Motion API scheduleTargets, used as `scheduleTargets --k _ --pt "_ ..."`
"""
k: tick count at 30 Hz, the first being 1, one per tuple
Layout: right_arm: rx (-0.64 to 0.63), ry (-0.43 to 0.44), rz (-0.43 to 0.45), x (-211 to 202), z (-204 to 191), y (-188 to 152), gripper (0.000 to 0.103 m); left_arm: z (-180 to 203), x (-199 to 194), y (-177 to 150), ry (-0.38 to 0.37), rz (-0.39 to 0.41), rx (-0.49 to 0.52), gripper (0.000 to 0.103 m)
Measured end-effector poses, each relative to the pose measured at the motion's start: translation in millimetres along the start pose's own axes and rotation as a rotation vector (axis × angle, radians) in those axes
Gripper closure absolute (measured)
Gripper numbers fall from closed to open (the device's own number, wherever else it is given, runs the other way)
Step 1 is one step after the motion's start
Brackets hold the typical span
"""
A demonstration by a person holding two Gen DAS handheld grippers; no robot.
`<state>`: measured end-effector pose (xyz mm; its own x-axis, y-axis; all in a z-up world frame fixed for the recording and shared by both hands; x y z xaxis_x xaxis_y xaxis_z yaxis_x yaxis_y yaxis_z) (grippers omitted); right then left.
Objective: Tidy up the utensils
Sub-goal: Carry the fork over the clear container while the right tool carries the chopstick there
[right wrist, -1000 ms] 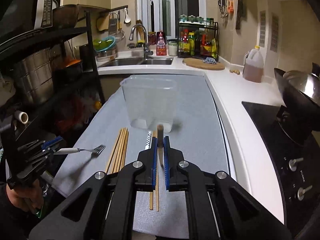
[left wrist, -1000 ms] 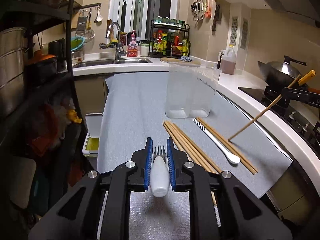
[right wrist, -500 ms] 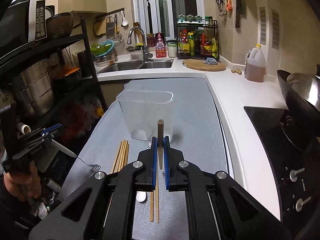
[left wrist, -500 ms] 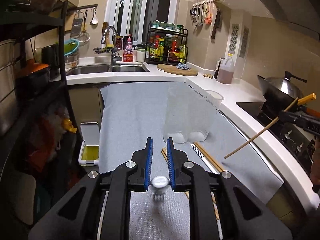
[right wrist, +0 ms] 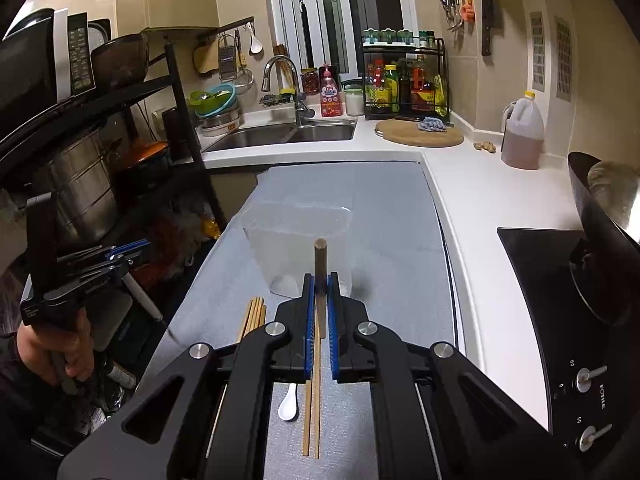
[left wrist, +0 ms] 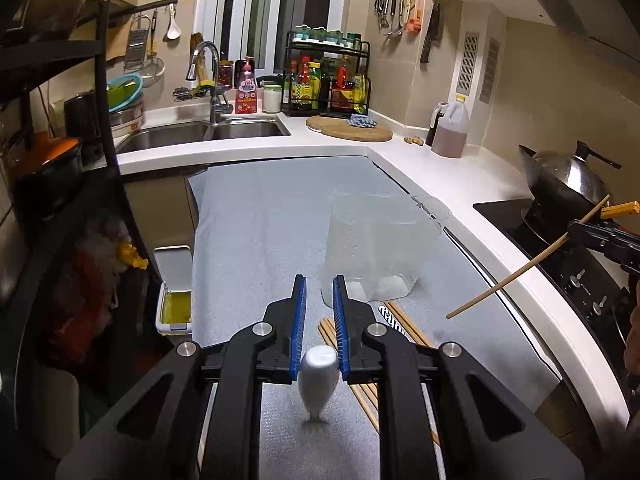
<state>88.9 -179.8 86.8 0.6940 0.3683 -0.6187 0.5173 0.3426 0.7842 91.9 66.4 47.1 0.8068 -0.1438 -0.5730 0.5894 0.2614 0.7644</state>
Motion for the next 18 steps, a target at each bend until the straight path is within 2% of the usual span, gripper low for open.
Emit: scheduleTargets --k 7,18 --pt "0.009 0.004 0.012 -7 9 14 0.097 12 0 24 0.005 0.012 0.017 0.089" --pt "-0.018 0.023 0.08 -30 25 87 0.097 39 -1 106 -0.025 0.005 0.019 0.09"
Point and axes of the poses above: each gripper's, at about its wrist camera, not at the fingertips, and x roughly the way its jaws point, z to its right, y to its top, the point moved 5 cm from there along x, roughly the way its jaws point, and after that the axes turned 14 degrees about -x, right-handed, at the moved point
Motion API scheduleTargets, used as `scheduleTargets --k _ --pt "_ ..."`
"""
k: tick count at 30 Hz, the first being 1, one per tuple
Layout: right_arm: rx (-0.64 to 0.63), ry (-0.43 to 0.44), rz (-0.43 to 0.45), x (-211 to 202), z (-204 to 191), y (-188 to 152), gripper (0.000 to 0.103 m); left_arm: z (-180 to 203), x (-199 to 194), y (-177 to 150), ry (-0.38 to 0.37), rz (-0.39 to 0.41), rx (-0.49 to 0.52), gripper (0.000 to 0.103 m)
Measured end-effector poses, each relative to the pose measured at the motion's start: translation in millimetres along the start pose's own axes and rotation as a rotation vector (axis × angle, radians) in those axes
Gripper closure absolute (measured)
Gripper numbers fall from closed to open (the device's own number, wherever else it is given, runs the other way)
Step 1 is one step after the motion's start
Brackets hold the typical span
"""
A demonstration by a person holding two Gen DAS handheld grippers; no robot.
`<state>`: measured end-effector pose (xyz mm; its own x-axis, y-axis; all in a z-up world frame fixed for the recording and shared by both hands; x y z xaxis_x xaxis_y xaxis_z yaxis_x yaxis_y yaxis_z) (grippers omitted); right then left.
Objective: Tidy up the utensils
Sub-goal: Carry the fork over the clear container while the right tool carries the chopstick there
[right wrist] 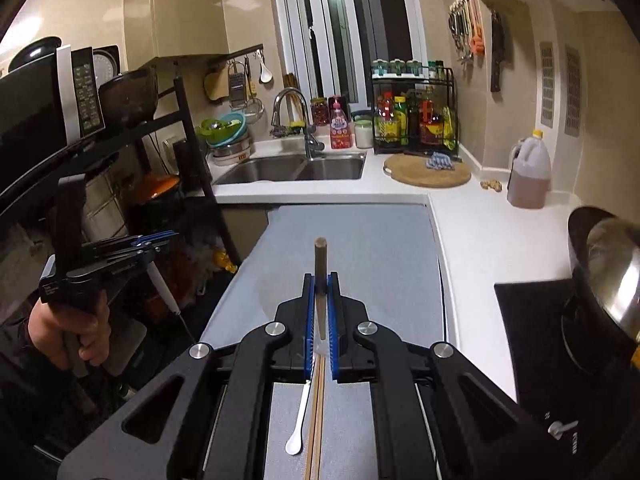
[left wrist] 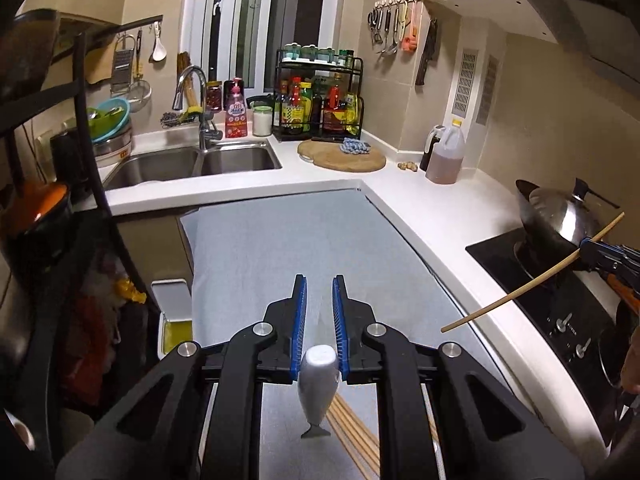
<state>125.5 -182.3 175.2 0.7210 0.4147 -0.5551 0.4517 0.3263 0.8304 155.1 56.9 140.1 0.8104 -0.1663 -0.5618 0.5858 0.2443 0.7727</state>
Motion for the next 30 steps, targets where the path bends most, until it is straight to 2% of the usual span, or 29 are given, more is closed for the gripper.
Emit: scheduleTargets --k 7,12,17,23,30 --pt "0.01 0.023 0.032 7 14 48 0.097 35 5 64 -0.04 0.047 0.026 0.09" --pt "0.017 0.035 0.0 38 17 56 0.097 55 26 80 -0.056 0.05 0.037 0.09" --pt "0.053 0.054 -0.062 77 21 38 0.097 59 64 67 -0.074 0.005 0.034 0.09" --pt "0.069 0.056 -0.119 111 20 16 0.097 45 110 32 -0.059 -0.09 0.027 0.09" --pt "0.077 0.066 -0.189 147 12 -10 0.097 34 136 8 -0.051 -0.151 0.015 0.09"
Point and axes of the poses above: each gripper's, at about its wrist camera, not at the fingertips, and x roughly the way its jaws point, z to its right, y to its top, the point moved 5 cm from there along x, roughly the way its jaws point, and after that the axes turned 14 degrees about -x, right-handed, at the moved point
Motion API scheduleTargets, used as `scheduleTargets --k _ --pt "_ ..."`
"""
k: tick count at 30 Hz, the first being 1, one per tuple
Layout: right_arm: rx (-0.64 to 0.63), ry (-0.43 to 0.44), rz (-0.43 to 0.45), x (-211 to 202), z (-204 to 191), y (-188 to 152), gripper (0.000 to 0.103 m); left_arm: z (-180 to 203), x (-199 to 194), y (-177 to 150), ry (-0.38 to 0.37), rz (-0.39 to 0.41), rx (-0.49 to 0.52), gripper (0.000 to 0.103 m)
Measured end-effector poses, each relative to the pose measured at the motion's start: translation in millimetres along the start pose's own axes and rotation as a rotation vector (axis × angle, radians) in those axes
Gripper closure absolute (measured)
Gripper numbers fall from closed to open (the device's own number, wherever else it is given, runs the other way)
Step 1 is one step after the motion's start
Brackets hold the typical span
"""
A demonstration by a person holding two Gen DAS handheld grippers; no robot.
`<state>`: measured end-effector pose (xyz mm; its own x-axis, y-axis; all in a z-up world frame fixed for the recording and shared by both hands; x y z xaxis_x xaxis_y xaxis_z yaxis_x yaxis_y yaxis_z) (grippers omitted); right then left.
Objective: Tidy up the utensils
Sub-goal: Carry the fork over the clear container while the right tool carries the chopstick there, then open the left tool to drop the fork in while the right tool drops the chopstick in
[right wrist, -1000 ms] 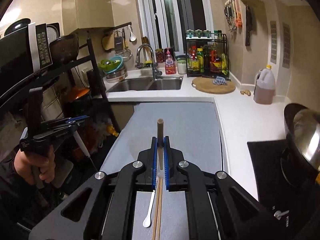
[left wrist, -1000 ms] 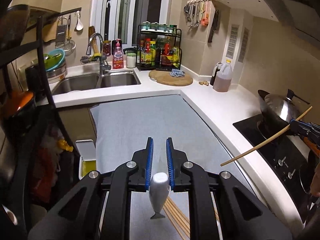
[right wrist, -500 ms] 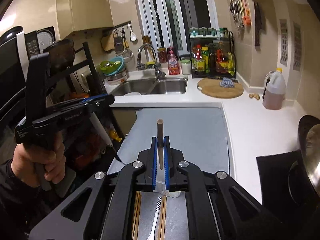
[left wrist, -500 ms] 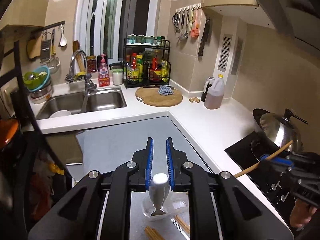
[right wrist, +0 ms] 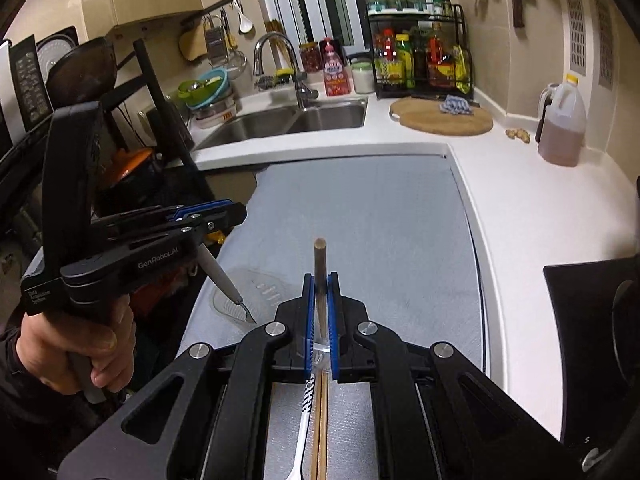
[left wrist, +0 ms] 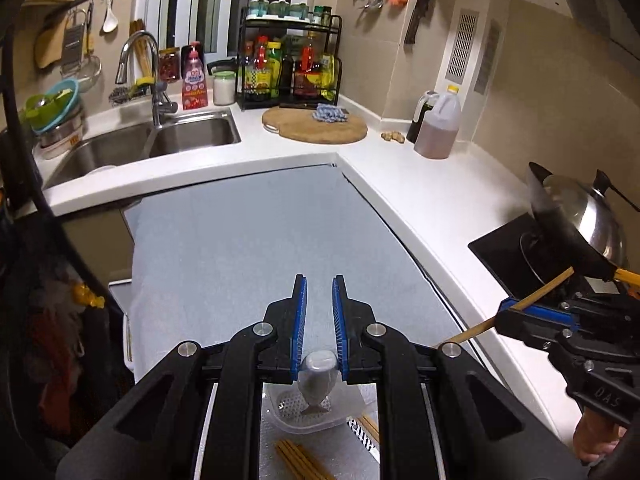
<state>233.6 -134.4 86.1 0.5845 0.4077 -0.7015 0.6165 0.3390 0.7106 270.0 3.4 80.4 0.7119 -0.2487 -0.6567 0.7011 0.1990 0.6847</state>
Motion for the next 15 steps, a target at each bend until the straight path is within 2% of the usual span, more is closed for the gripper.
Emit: scheduleTargets --k 7,12,13,14,15 --pt "-0.01 -0.022 -0.046 25 -3 -16 0.096 -8 15 -11 0.007 -0.021 -0.008 0.089" --pt "-0.003 -0.032 -0.08 32 2 -27 0.088 -16 22 -19 0.012 -0.039 -0.026 0.088" --pt "-0.003 -0.037 -0.085 32 2 -28 0.084 -18 20 -19 0.014 -0.034 -0.029 0.081" --pt "-0.003 -0.042 -0.088 31 3 -30 0.076 -19 18 -19 0.015 -0.031 -0.033 0.075" --pt "-0.004 -0.049 -0.088 28 3 -31 0.071 -19 13 -18 0.012 -0.018 -0.039 0.064"
Point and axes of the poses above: each gripper's, at about its wrist camera, not at the fingertips, and x roughly the way its jaws point, z to its right, y to its top, the point moved 5 cm from there along x, roughly the way its jaws point, and after that the axes turned 14 degrees about -x, right-handed, at the moved point
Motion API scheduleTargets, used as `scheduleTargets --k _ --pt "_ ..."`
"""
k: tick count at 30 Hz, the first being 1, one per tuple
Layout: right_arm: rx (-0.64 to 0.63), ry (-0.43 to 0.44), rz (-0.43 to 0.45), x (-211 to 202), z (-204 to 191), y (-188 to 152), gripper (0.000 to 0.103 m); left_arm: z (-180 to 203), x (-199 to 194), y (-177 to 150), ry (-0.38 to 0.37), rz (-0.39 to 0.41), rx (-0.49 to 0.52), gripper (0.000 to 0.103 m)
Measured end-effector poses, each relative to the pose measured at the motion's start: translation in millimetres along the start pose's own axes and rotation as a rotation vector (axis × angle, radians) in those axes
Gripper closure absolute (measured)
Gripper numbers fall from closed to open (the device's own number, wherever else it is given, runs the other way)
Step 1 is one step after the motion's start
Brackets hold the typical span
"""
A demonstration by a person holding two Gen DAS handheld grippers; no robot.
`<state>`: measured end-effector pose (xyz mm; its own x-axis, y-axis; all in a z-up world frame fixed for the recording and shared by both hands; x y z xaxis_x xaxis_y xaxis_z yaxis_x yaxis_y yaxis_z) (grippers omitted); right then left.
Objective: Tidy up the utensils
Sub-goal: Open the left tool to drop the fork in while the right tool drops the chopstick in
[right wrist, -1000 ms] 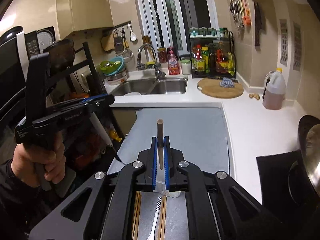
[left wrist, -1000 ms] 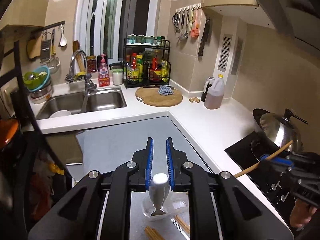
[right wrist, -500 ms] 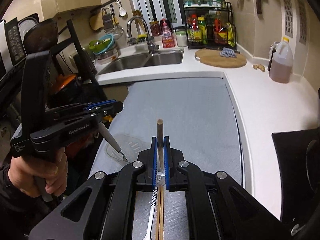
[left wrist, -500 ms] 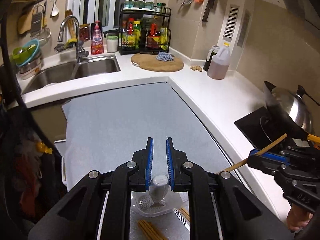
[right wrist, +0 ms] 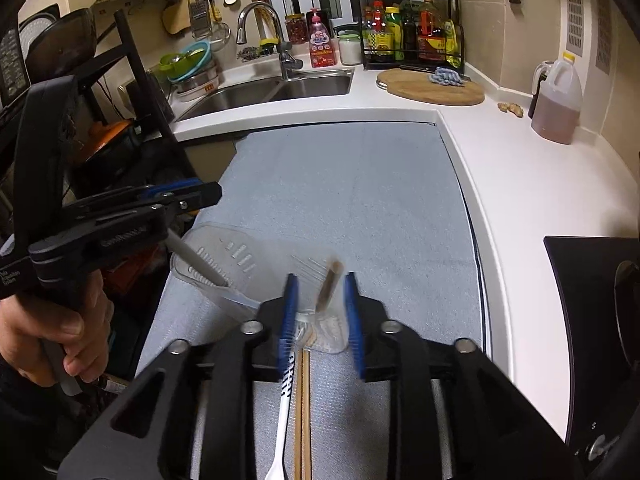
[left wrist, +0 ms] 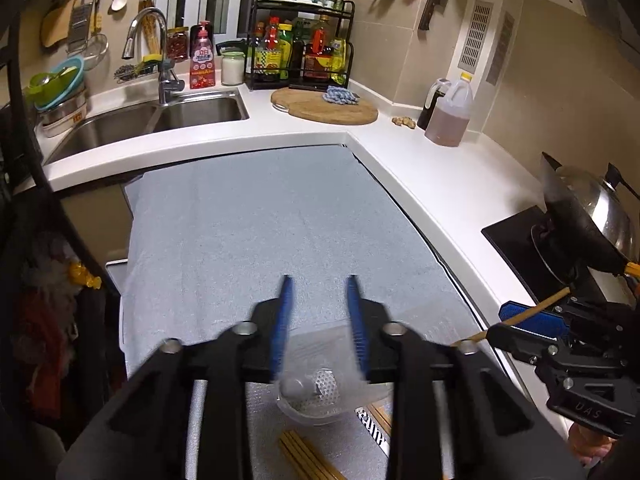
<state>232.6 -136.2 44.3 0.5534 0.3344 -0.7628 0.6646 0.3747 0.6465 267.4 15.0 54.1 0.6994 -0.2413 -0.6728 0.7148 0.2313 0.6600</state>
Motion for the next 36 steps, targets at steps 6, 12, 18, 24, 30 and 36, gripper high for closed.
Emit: scheduleTargets --k 6,12,18,24,30,36 --pt "0.0 -0.039 0.014 -23 3 -10 0.068 1 -45 0 -0.004 0.091 -0.006 0.052" --pt "0.008 -0.1 0.076 -62 3 -27 0.068 -4 -95 -20 0.01 0.182 -0.017 0.044" --pt "0.017 -0.15 0.237 -114 -16 -63 0.067 -16 -143 -70 0.062 0.29 -0.032 0.04" --pt "0.028 -0.21 0.377 -141 -40 -112 0.067 -21 -169 -130 0.122 0.381 -0.025 0.04" --pt "0.057 -0.253 0.366 -129 -49 -164 0.067 -21 -163 -190 0.139 0.372 -0.028 0.04" --pt "0.078 -0.244 0.294 -107 -54 -214 0.068 -32 -143 -243 0.131 0.288 -0.07 0.04"
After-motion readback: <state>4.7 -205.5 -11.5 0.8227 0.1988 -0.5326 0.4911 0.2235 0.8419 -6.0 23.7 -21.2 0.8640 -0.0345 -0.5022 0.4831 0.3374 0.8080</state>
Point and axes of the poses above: each gripper's, at about its wrist camera, not at the fingertips, and x roughly the way its jaws point, z to its right, y to its top, the point moved 5 cm from there along x, roughly the way its jaws point, and after that the axes turned 14 degrees about -x, right-handed, at the moved point
